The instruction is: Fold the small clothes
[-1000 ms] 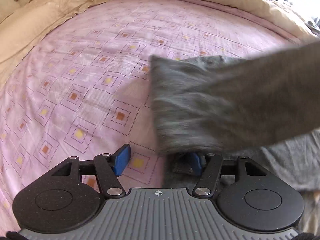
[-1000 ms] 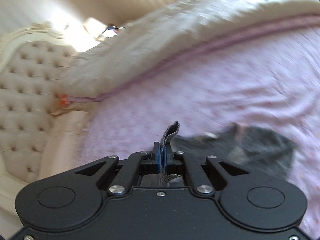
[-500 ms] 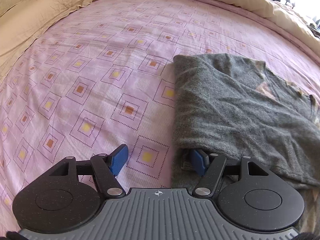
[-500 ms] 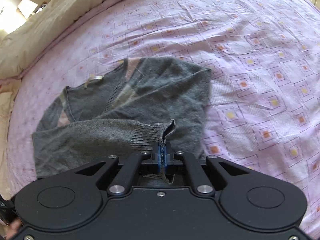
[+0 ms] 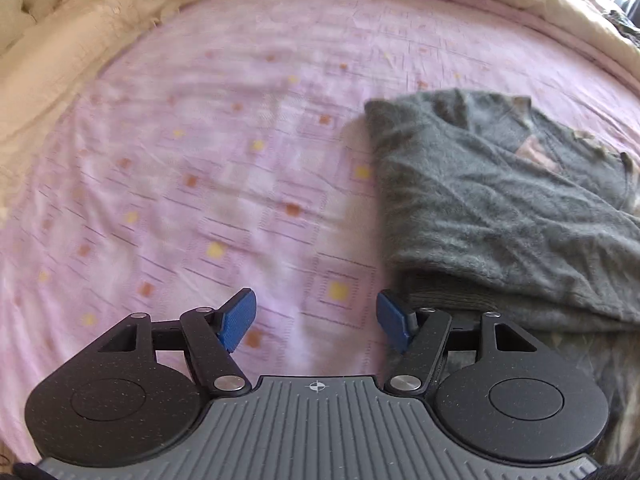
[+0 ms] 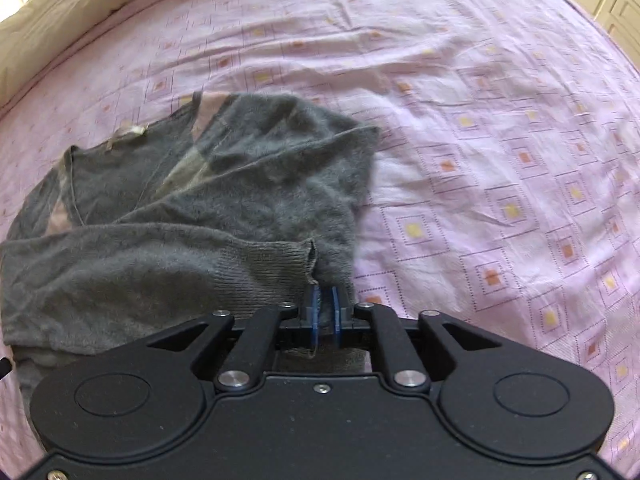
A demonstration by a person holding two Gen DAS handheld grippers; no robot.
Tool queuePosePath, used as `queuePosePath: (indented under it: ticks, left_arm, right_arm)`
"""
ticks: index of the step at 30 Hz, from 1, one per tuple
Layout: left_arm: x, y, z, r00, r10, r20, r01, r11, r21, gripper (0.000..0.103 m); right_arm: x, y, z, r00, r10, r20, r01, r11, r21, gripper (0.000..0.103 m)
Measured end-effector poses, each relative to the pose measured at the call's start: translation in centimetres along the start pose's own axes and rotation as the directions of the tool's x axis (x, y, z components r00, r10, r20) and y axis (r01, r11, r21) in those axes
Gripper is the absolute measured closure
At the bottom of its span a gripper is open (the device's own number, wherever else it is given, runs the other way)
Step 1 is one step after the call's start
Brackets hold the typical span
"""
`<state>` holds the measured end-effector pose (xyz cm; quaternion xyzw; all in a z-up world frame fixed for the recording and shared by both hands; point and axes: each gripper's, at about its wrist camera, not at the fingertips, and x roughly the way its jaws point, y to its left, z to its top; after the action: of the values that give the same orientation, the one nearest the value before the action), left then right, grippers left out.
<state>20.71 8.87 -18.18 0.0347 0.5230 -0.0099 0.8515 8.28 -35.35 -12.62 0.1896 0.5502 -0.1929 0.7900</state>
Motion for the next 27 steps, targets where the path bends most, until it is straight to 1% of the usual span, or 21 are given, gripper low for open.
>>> queuePosePath:
  ticks: [1, 2, 3, 6, 8, 11, 13, 17, 19, 21, 22, 23, 26, 27]
  left_arm:
    - [-0.9, 0.2, 0.0, 0.999, -0.012, 0.03, 0.012, 1.0, 0.004, 0.038]
    - [-1.7, 0.3, 0.2, 0.998, -0.021, 0.055, 0.02, 1.0, 0.015, 0.038]
    - [-2.4, 0.1, 0.4, 0.997, -0.024, 0.075, 0.022, 0.999, 0.031, 0.038]
    - [-3.4, -1.2, 1.4, 0.991, -0.049, 0.123, 0.037, 0.995, 0.093, 0.037]
    - [-2.9, -2.6, 2.4, 0.99, -0.072, 0.122, 0.056, 0.991, 0.125, 0.037]
    - [-1.4, -4.8, 3.7, 0.989, -0.094, 0.111, 0.078, 0.987, 0.137, 0.037]
    - [-0.2, -6.1, 4.5, 0.99, -0.093, 0.103, 0.077, 0.986, 0.149, 0.037]
    - [2.1, -7.3, 5.4, 0.994, -0.059, 0.087, 0.042, 0.981, 0.191, 0.037]
    - [3.2, -7.2, 5.8, 0.997, -0.031, 0.077, 0.015, 0.979, 0.204, 0.037]
    - [4.3, -6.4, 6.0, 0.998, 0.008, 0.065, -0.021, 0.98, 0.199, 0.037]
    - [4.9, -5.8, 6.1, 0.998, 0.026, 0.058, -0.036, 0.982, 0.186, 0.035]
    - [5.3, -5.1, 6.2, 0.998, 0.027, 0.053, -0.035, 0.985, 0.166, 0.028]
    - [6.0, -3.3, 6.3, 0.999, -0.002, 0.051, -0.003, 0.995, 0.095, 0.016]
    - [6.1, -3.0, 6.2, 0.999, -0.008, 0.048, 0.004, 0.997, 0.08, 0.014]
  right_arm:
    - [-0.4, 0.0, -0.1, 1.0, 0.0, 0.02, 0.0, 1.0, -0.001, 0.06]
    - [-0.8, 0.1, -0.3, 0.999, 0.002, 0.047, -0.001, 1.0, -0.006, 0.054]
    - [-1.2, 0.3, -0.4, 0.997, 0.003, 0.073, -0.002, 1.0, -0.012, 0.051]
    - [-1.9, 1.7, -0.6, 0.991, 0.004, 0.13, 0.004, 0.998, -0.06, 0.051]
    - [-2.0, 2.9, -0.6, 0.988, 0.015, 0.152, -0.001, 0.995, -0.095, 0.051]
    - [-1.5, 4.9, -0.7, 0.989, 0.059, 0.138, -0.039, 0.988, -0.149, 0.05]
    - [-1.0, 6.4, -0.9, 0.989, 0.084, 0.126, -0.058, 0.979, -0.196, 0.05]
    - [0.7, 8.0, -1.3, 0.991, 0.115, 0.072, -0.093, 0.961, -0.261, 0.049]
    - [1.5, 8.0, -1.4, 0.993, 0.109, 0.048, -0.091, 0.957, -0.275, 0.049]
    - [2.5, 7.6, -1.5, 0.996, 0.081, 0.026, -0.071, 0.958, -0.278, 0.049]
    - [2.9, 7.2, -1.5, 0.998, 0.068, 0.019, -0.06, 0.96, -0.275, 0.049]
    - [3.3, 6.7, -1.5, 0.998, 0.062, 0.018, -0.055, 0.961, -0.27, 0.049]
    - [3.4, 5.9, -1.3, 0.996, 0.085, 0.026, -0.075, 0.96, -0.271, 0.049]
    - [3.4, 5.8, -1.3, 0.996, 0.086, 0.026, -0.076, 0.959, -0.275, 0.049]
